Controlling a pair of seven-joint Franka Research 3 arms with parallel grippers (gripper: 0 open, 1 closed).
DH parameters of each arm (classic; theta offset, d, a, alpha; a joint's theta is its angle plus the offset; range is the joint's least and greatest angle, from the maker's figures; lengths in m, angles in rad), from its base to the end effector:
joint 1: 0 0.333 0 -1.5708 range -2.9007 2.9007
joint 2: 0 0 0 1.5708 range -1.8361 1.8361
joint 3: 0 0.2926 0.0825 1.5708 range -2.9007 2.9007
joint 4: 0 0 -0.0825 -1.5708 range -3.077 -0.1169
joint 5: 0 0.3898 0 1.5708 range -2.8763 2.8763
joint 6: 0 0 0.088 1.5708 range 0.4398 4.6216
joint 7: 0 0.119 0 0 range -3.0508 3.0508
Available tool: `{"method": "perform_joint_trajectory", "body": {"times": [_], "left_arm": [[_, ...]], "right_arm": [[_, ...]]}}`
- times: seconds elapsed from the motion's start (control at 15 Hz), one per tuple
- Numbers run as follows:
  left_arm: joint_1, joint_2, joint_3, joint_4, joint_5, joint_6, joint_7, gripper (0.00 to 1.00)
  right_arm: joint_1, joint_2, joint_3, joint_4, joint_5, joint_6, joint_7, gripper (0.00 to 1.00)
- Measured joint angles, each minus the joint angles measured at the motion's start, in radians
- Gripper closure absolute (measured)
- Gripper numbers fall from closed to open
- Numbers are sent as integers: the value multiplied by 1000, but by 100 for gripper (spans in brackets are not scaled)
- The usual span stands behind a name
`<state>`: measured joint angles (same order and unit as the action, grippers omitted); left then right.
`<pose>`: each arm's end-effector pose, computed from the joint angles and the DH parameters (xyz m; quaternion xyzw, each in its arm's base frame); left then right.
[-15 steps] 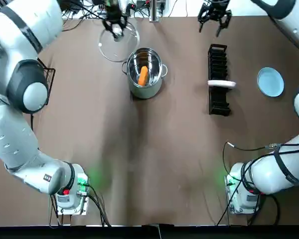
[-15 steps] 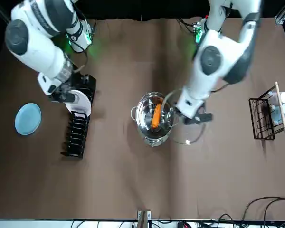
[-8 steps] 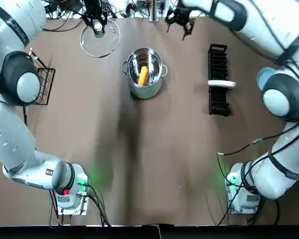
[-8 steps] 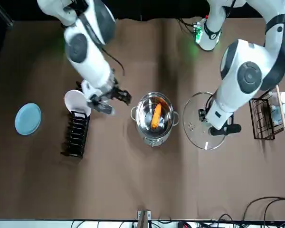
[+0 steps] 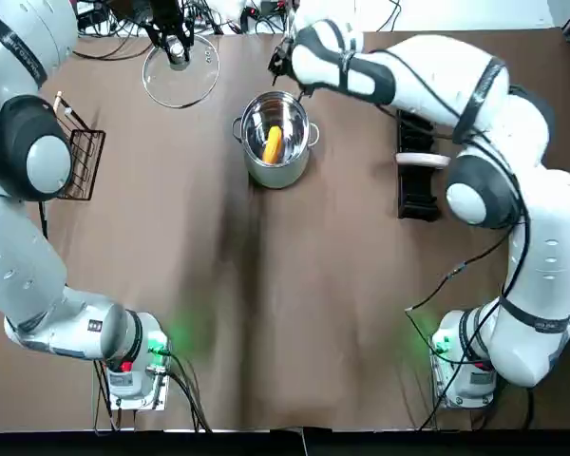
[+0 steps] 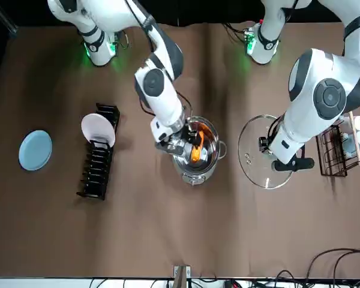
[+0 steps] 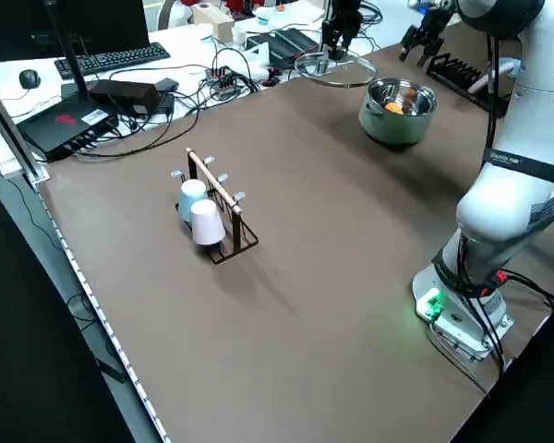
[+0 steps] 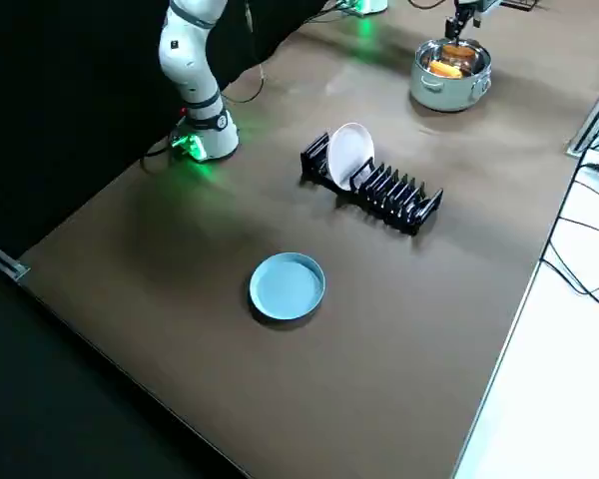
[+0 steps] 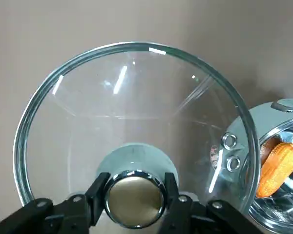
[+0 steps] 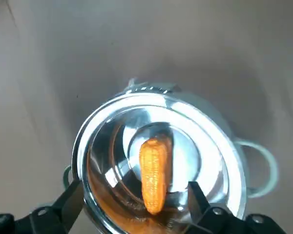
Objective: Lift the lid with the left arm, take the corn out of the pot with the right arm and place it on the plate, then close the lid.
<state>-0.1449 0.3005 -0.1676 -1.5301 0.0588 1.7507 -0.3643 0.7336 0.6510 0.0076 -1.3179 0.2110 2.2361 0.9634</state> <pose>0.6150 -0.1817 0.4443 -0.9990 -0.0223 0.0344 0.0162 0.5492 0.5121 0.3500 -0.9732 0.1634 -0.0172 0.1609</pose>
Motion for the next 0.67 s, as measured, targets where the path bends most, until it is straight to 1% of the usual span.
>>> {"method": "perform_joint_trajectory", "body": {"times": [0.4, 0.53, 0.67], "left_arm": [[0, -7, -1, -3, 0, -10, 19, 49], [0, -11, -1, -3, 0, -17, 24, 49], [0, -13, -1, -3, 0, -29, 25, 49]], "right_arm": [[67, 122, -7, 11, -9, 114, 37, 8], [93, 166, -9, 16, -14, 134, 37, 8], [109, 171, -9, 16, -15, 131, 37, 8]]}}
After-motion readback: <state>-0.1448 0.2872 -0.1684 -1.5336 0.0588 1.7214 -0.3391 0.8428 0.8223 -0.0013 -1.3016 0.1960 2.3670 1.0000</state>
